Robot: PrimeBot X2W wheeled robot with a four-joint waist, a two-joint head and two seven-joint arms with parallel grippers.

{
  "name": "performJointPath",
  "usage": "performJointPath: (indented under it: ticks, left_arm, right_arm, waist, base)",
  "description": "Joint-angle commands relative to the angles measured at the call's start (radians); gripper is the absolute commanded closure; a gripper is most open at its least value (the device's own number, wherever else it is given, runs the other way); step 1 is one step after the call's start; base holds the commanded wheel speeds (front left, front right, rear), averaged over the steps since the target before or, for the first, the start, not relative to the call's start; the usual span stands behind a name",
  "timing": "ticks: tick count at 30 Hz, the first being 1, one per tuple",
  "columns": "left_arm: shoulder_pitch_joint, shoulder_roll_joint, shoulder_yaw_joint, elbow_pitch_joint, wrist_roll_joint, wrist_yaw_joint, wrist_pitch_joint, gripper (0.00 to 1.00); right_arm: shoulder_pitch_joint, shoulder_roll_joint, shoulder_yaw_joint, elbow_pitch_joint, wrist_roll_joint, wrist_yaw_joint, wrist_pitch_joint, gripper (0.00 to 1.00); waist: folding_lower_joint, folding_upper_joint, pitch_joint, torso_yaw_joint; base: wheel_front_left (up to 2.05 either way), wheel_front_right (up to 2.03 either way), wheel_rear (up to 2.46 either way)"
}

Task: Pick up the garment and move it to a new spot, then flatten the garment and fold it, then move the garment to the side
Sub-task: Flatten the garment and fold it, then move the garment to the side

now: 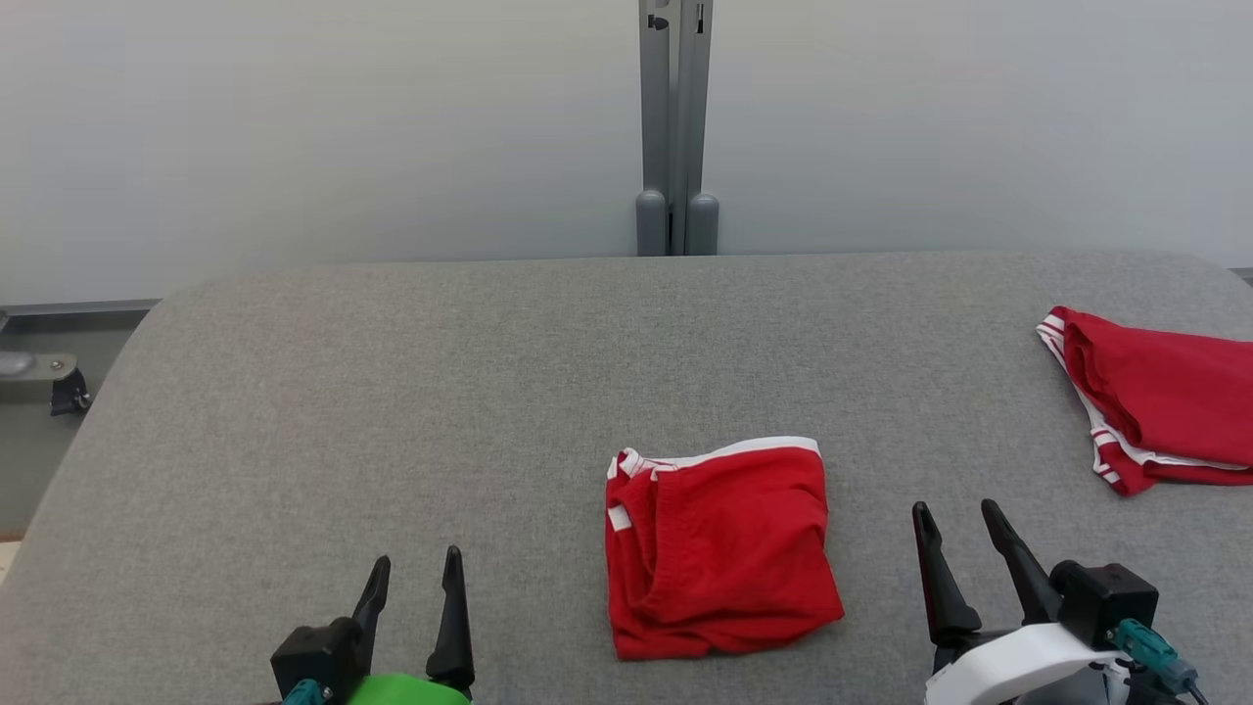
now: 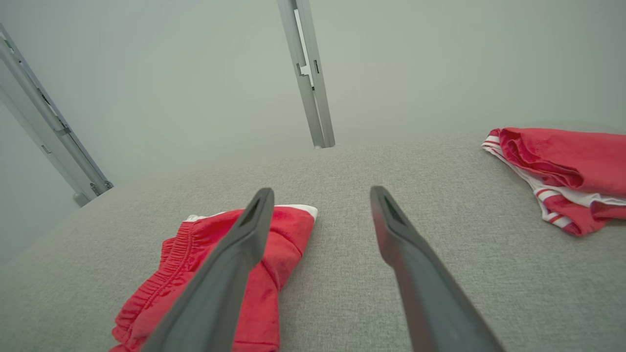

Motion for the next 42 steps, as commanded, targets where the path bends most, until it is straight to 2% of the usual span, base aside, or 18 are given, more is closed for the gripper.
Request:
performJointPath:
  ticks: [1,17,21,33,42]
  left_arm:
    - [-0.006,-0.002,0.004,0.002,0.009,-0.004,-0.003,0.0]
    - [-0.026,-0.002,0.0,0.018,0.026,-0.01,-0.003,0.0]
    - [-0.033,-0.004,-0.006,0.02,0.028,-0.011,-0.003,0.0]
    - [-0.052,-0.015,-0.021,0.026,0.009,-0.013,-0.003,0.0]
    - [-0.051,-0.018,-0.021,0.023,0.018,-0.014,-0.003,0.0]
  right_arm:
    - [-0.009,-0.001,0.002,0.005,0.003,0.0,-0.004,0.0]
    - [-0.034,-0.001,-0.021,0.035,-0.013,0.0,0.024,0.0]
    - [-0.069,-0.001,-0.049,0.05,-0.009,0.0,0.089,0.0]
    - [-0.199,-0.002,-0.074,0.189,0.046,0.0,0.418,0.0]
    - [-0.221,-0.002,-0.084,0.286,0.05,0.0,0.49,0.0]
  waist:
    - [0.0,-0.0001,0.0,0.001]
    - [0.0,-0.0001,0.01,0.02]
    - [0.0,-0.0001,0.024,0.041]
    - [0.0,-0.0001,0.072,0.158]
    - [0.0,-0.0001,0.085,0.224]
  base:
    - [0.0,0.0,0.0]
    - [0.0,0.0,0.0]
    - [0.0,0.0,0.0]
    - [0.0,0.0,0.0]
    - [0.0,0.0,0.0]
